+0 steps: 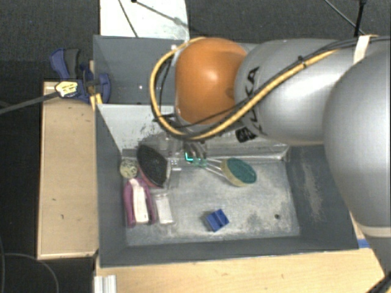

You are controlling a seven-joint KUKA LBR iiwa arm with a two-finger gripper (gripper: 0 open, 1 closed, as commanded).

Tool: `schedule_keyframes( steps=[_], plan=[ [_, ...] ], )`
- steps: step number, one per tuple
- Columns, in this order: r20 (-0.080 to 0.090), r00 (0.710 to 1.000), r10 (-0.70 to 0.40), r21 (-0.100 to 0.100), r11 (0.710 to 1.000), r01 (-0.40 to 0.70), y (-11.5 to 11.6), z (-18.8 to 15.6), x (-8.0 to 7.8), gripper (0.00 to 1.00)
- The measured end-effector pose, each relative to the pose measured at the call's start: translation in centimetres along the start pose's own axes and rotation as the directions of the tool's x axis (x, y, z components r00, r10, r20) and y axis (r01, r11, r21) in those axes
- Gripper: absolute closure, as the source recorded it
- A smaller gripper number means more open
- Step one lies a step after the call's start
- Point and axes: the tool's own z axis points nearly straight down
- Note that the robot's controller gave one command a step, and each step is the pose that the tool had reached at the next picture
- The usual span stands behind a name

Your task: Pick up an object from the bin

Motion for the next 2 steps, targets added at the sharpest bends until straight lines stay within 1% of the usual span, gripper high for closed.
schedule_keyframes(
  steps=[1, 2],
  plan=[
    [0.005, 0.925, 0.379, -0.003, 0.925, -0.379, -0.1, 11.4, -0.2, 0.00],
    [0.008, 0.806, 0.592, -0.008, 0.806, -0.592, 2.1, 8.4, 0.9, 0.00]
  ],
)
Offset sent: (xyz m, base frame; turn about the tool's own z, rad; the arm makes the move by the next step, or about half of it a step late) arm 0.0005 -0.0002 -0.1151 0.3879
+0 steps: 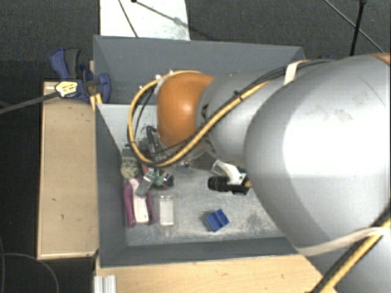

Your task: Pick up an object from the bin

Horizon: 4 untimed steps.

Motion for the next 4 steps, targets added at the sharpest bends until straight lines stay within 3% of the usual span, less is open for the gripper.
schedule_keyframes(
  steps=[1, 2, 3, 4],
  plan=[
    [0.000, 0.942, 0.336, 0.001, 0.942, -0.336, 0.1, -1.3, 0.6, 0.00],
    [0.001, 0.768, 0.640, -0.001, 0.768, -0.640, 1.5, 3.0, 1.0, 0.00],
    [0.001, 0.772, 0.636, -0.003, 0.772, -0.636, 1.6, 2.9, 0.9, 0.00],
    [0.000, 0.773, 0.634, -0.014, 0.773, -0.634, 1.9, 2.3, 0.7, 1.00]
  ],
)
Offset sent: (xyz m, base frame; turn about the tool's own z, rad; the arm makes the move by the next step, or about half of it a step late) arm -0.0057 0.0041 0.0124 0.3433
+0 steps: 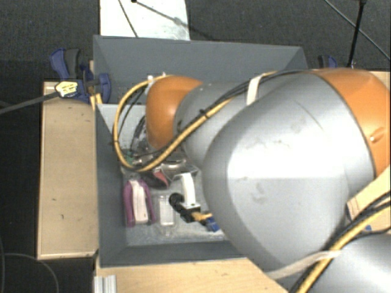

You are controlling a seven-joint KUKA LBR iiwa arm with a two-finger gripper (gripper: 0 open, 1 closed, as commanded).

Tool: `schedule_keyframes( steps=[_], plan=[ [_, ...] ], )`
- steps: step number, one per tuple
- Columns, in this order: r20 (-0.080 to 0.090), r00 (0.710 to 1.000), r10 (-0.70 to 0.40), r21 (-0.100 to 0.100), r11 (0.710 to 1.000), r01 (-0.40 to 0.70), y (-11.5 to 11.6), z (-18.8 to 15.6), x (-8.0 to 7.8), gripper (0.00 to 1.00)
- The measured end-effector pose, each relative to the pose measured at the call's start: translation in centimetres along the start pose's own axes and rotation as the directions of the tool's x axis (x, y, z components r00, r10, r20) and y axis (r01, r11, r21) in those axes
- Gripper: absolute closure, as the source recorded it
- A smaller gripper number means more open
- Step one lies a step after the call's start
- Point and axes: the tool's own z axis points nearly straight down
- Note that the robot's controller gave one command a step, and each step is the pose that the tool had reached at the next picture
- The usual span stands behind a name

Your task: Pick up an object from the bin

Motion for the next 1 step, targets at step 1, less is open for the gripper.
schedule_keyframes(
  steps=[1],
  plan=[
    [0.002, 1.000, -0.008, 0.011, 1.000, 0.008, 0.27, -0.77, -0.15, 1.00]
  ],
)
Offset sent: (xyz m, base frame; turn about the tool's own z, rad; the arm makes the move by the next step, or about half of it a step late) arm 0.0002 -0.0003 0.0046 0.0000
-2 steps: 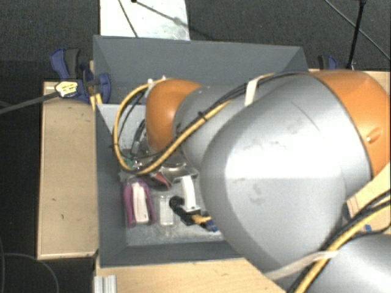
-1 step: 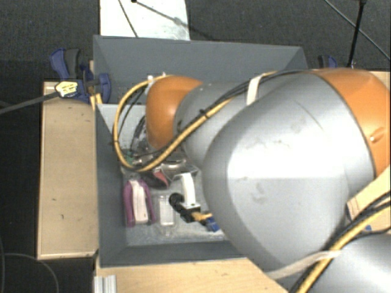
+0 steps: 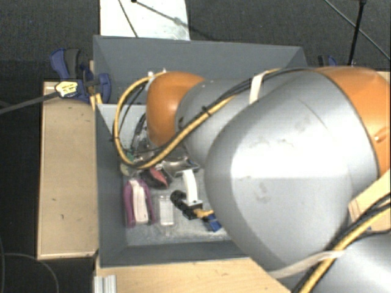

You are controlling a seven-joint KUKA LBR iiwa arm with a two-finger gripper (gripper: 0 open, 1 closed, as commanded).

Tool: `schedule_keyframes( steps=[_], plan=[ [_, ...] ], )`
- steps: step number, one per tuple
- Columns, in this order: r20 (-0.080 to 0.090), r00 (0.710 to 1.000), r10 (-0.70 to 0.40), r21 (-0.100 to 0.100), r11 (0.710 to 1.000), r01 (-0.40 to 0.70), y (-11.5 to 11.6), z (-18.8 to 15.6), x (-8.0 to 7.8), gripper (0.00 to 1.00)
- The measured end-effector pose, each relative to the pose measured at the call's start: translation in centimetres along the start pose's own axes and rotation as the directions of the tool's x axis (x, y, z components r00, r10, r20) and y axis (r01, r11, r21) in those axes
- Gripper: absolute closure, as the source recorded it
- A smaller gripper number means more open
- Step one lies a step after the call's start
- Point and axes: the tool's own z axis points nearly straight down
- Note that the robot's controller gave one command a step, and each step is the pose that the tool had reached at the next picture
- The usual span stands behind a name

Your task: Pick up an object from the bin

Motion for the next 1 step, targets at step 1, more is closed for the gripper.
schedule_keyframes(
  steps=[1],
  plan=[
    [-0.003, 1.000, -0.009, 0.002, 1.000, 0.009, 0.29, -10.89, -0.05, 1.00]
  ],
)
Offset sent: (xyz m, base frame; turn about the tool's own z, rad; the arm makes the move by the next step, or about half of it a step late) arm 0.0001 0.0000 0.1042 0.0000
